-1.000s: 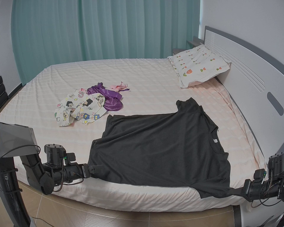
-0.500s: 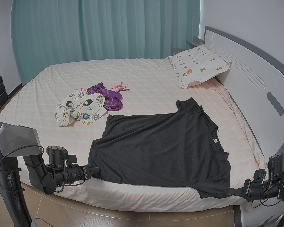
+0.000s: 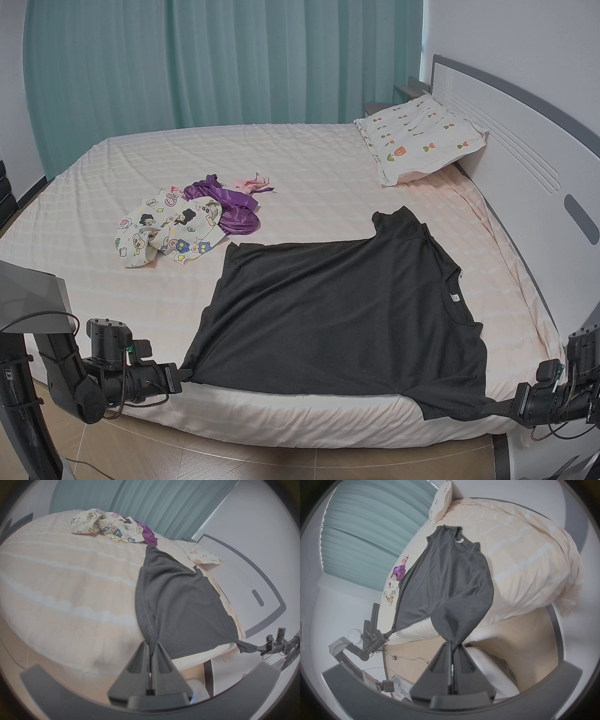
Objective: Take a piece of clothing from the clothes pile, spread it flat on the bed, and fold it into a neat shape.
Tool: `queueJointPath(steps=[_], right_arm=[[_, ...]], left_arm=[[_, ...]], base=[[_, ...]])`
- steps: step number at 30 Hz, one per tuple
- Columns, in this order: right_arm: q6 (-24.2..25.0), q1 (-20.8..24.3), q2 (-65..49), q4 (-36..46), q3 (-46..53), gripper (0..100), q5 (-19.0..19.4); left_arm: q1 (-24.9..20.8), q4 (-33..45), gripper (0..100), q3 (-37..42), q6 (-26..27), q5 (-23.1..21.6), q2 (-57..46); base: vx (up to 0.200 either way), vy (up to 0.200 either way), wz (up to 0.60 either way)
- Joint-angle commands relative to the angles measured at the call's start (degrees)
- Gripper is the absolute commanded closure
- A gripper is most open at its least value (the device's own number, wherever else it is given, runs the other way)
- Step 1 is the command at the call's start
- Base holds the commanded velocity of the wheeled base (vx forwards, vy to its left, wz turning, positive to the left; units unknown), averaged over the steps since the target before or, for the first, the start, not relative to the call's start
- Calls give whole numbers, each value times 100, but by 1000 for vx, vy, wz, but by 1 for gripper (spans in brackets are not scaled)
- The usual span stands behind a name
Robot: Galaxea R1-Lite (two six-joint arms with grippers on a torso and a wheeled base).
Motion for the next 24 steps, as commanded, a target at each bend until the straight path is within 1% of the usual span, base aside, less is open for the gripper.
queueJointPath(steps=[1,5,10,14,16,19,22,24], right_arm=[[-132,0,-226,19,27,100,-17],[-149,0,-595,107,62,100,-78],[-158,0,-946,441,194,100,-87],[-176,9,-1324,723,211,100,-87],[-184,88,-1825,1285,159,100,-87],[-211,246,-2221,1795,106,100,-87],[-202,307,-2476,2085,9,100,-87],[-202,307,-2519,2182,-88,100,-87]], left_arm=[[-16,-6,100,363,-61,6,-410],[-25,-6,100,521,-158,24,-463],[-16,-50,100,644,-316,199,-524],[-25,-138,100,776,-342,208,-542],[-25,-270,100,838,-351,217,-533],[-33,-323,100,864,-351,235,-568],[-51,-332,100,943,-369,243,-656],[-69,-332,100,943,-518,252,-718]], base=[[0,0,0],[0,0,0],[0,0,0],[0,0,0],[0,0,0],[0,0,0],[0,0,0],[0,0,0]])
